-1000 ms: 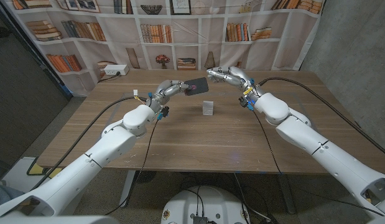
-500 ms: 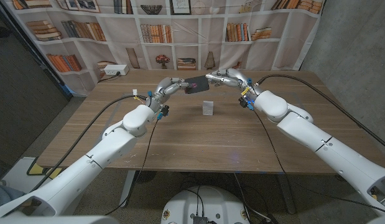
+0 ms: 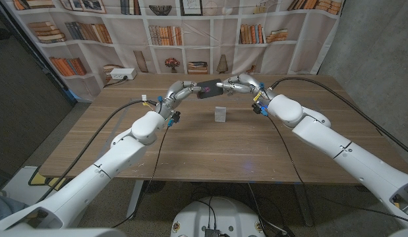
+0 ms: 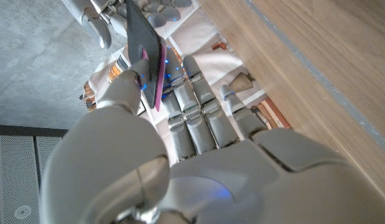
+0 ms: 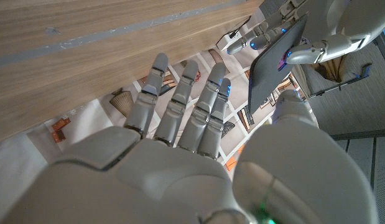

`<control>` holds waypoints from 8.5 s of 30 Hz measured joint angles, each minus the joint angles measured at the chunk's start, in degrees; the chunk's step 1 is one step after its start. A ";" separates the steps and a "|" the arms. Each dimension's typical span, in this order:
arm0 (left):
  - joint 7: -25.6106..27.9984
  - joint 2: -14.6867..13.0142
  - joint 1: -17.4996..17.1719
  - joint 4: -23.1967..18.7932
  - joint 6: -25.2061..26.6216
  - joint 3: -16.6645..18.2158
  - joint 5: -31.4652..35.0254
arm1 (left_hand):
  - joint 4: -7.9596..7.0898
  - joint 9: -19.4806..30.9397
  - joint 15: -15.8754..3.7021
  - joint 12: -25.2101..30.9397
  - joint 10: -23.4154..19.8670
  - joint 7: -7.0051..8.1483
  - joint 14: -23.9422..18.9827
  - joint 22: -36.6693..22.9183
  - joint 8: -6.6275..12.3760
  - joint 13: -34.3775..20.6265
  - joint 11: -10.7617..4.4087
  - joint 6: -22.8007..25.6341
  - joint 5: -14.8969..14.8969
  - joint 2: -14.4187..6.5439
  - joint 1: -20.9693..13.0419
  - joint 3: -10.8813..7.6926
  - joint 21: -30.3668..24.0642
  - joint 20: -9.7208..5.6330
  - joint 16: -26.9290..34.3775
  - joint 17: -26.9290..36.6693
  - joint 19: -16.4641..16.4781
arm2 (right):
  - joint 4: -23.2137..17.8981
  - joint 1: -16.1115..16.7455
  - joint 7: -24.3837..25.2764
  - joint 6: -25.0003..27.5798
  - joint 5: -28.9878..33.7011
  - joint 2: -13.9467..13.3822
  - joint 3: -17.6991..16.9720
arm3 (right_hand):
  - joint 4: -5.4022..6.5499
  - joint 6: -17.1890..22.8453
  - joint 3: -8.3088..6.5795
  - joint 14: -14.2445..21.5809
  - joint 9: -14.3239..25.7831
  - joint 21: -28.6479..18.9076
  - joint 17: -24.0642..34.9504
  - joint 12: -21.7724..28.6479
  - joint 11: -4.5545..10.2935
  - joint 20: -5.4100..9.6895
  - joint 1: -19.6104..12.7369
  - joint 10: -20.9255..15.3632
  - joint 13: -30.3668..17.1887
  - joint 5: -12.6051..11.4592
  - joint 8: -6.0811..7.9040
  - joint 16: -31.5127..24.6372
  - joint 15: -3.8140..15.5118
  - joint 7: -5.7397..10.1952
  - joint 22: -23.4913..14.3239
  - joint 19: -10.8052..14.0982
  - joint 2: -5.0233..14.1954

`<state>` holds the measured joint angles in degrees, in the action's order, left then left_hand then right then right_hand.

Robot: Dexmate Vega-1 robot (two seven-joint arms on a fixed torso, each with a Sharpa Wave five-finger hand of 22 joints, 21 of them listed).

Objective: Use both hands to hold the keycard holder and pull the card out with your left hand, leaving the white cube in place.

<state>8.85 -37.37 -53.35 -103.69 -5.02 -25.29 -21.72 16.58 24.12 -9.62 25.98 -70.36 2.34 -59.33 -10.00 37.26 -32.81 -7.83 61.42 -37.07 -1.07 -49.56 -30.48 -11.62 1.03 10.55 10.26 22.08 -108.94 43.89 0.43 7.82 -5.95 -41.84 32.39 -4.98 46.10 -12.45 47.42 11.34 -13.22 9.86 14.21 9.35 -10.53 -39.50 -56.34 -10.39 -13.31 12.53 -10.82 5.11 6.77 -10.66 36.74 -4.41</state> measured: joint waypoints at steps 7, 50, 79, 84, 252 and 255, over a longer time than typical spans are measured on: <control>-0.73 0.54 0.69 0.78 -0.61 -0.48 0.29 | -0.17 -0.04 0.00 -0.35 0.00 0.00 0.00 0.00 0.28 0.00 0.00 0.00 0.09 0.08 0.08 -0.96 0.00 0.02 0.00 0.00 -0.02 | -0.11 -0.12 0.33 0.78 0.44 0.23 0.53 | -1.77 1.74 -1.32 0.59 0.00 0.00 0.00 0.00 1.14 0.83 -3.18 -1.33 0.00 -0.05 0.00 0.24 0.59 1.12 0.00 0.83 1.15; -2.74 1.14 3.33 2.36 1.98 -2.17 0.33 | -0.62 -0.89 0.11 -0.56 -0.02 -0.04 0.30 0.01 0.89 -0.26 -0.01 -0.04 0.29 1.58 2.33 -5.05 0.00 0.62 0.00 0.29 -0.61 | 0.18 -0.20 1.71 0.07 1.51 0.53 0.69 | -3.87 18.13 -7.64 11.24 0.54 -0.06 -0.25 2.65 2.45 5.27 -13.23 -20.87 -0.68 0.17 5.30 0.24 4.30 2.79 -0.14 2.90 5.87; -7.04 1.46 4.90 4.93 0.56 -2.86 -2.05 | -10.98 -8.88 4.17 -12.98 15.71 -3.05 13.17 -0.29 -10.63 7.45 0.32 -14.20 16.49 5.23 7.94 -4.75 0.41 5.07 -0.01 0.12 -4.02 | 6.43 0.70 -3.20 -8.41 -9.66 2.72 -1.88 | -3.96 17.27 -8.27 14.36 1.08 -1.09 0.27 4.11 0.99 8.72 -17.03 -20.63 -3.17 1.14 4.46 -0.18 5.78 1.09 -0.25 6.19 8.51; -8.13 1.39 5.30 5.20 0.44 -3.20 -2.25 | -11.84 -10.35 5.18 -14.99 20.15 -2.59 18.12 -0.29 -13.77 9.15 0.35 -18.14 20.73 6.09 10.21 -2.90 0.40 8.16 -0.37 0.20 -5.61 | 7.33 0.56 -5.00 -9.03 -12.05 2.91 -1.98 | -3.78 17.26 -8.08 16.41 1.08 -1.09 0.49 4.11 0.88 10.17 -17.16 -20.51 -3.61 1.57 4.46 -0.62 6.30 1.10 -0.25 6.89 8.39; -7.38 1.63 4.44 2.76 3.46 -2.56 -7.97 | -10.40 -12.52 3.90 -13.07 13.56 -1.87 11.79 -0.25 -21.03 15.90 -0.44 -9.17 27.11 4.03 9.87 -3.49 0.05 9.11 0.32 -0.41 -1.30 | 7.88 5.83 3.96 -16.52 -9.65 4.22 -5.07 | -2.30 16.86 -6.58 16.85 1.82 0.13 0.14 4.82 0.68 8.48 -18.26 -19.91 -4.41 2.49 3.42 0.47 7.07 1.14 -0.13 7.03 8.98; -7.29 1.64 4.44 2.65 3.46 -2.57 -7.90 | -9.92 -12.52 3.64 -12.46 11.39 -1.69 10.51 -0.25 -20.25 16.01 -0.61 -7.04 27.11 2.44 8.27 -4.76 -0.07 8.40 0.69 -0.41 -0.59 | 7.73 5.94 4.13 -16.52 -9.58 4.20 -5.13 | -2.30 16.86 -6.58 16.85 1.83 0.13 0.14 4.82 0.68 8.48 -18.26 -19.91 -4.41 2.50 3.46 0.47 7.07 1.14 -0.13 7.03 8.98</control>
<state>1.56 -35.73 -48.91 -101.05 -1.56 -27.85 -29.62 6.66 11.60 -5.98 13.53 -58.97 0.65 -48.82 -10.25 17.01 -16.80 -8.44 54.38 -9.96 1.37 -41.29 -35.24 -11.69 9.43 11.23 9.85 21.48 -101.20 49.83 4.56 -8.71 -15.53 -37.64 27.26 -7.28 62.95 -19.03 64.28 13.17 -13.09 9.99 19.03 10.03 -2.05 -57.76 -76.25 -14.80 -10.81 15.99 -10.35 12.18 7.91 -10.79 43.77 4.58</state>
